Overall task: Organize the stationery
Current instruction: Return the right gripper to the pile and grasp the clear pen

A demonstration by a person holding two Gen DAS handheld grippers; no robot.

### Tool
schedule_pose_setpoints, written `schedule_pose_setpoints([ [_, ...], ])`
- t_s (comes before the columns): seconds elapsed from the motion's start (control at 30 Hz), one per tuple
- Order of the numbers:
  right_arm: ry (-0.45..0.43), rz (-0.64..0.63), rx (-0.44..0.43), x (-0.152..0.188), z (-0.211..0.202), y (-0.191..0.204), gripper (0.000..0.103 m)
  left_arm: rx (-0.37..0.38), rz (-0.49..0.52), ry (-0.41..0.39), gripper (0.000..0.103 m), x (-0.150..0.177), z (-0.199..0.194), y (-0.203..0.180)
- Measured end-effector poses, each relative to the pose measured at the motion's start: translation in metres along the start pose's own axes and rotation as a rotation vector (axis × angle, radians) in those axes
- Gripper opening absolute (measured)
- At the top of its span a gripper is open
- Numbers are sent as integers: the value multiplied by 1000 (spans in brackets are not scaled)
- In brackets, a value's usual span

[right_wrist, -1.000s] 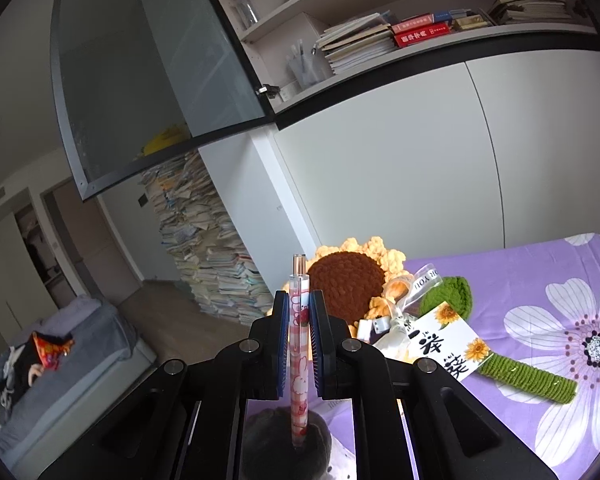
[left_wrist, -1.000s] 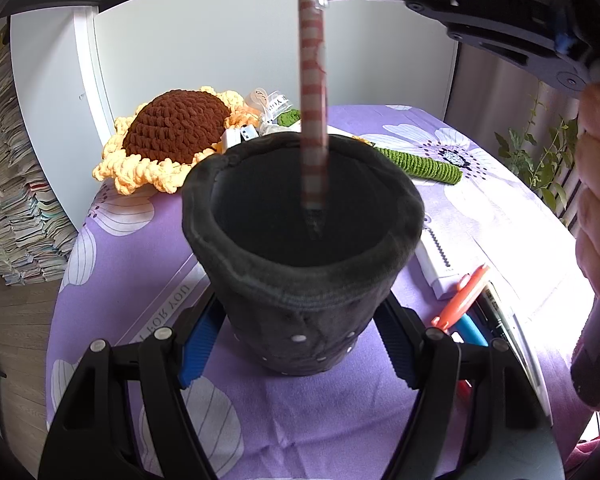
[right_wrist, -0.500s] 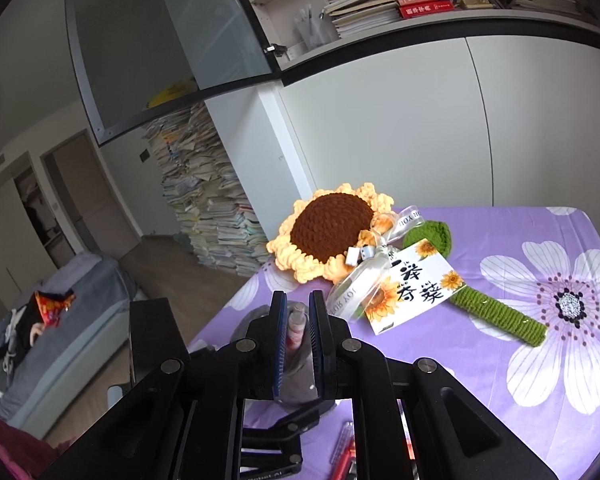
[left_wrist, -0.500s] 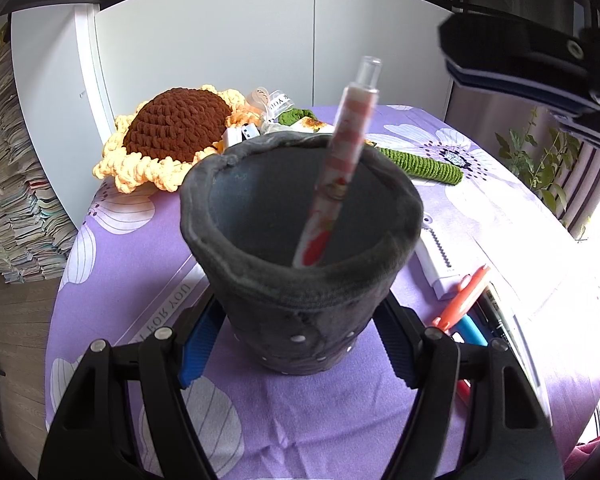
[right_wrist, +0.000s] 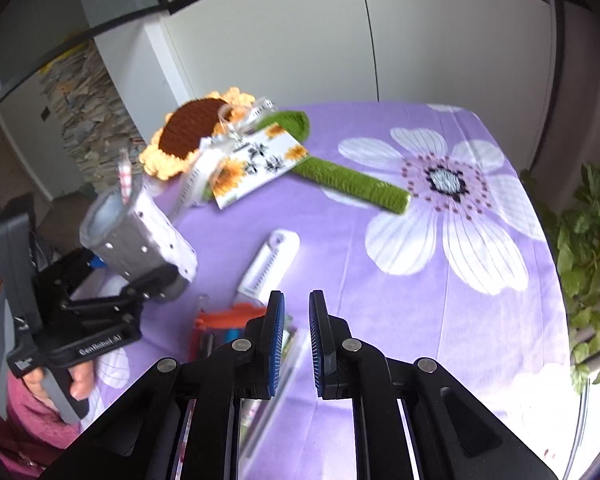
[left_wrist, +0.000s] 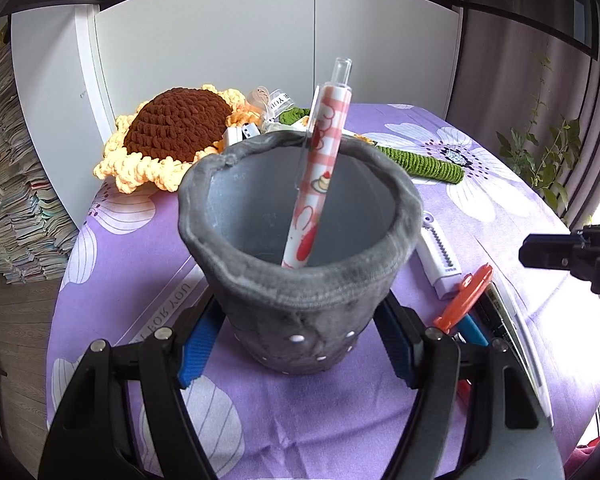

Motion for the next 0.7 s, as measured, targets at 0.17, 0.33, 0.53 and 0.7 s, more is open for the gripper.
schedule_pose_setpoints([
  [0.17, 96, 23, 4, 18, 18, -6, 11, 0, 0, 0, 71, 0, 0, 0],
  [0.33, 131, 15, 2, 22, 24, 1, 11, -2, 1, 1, 72, 0, 0, 0],
  [0.53, 150, -2, 22, 24, 26, 7, 15, -2, 2, 1, 72, 0, 0, 0],
  [0.7, 161, -17, 85, 24, 23, -2, 23, -2, 1, 2, 72, 0, 0, 0],
])
Point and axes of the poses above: each gripper's, at about its wrist camera, not at the fingertips, and z roughly the way its jaws point, y to its left, x to its underside, the point moved 4 cm from there along z, roughly the way its jaws point, and after that the axes turned 10 degrees about y, right-handed, at the moved point
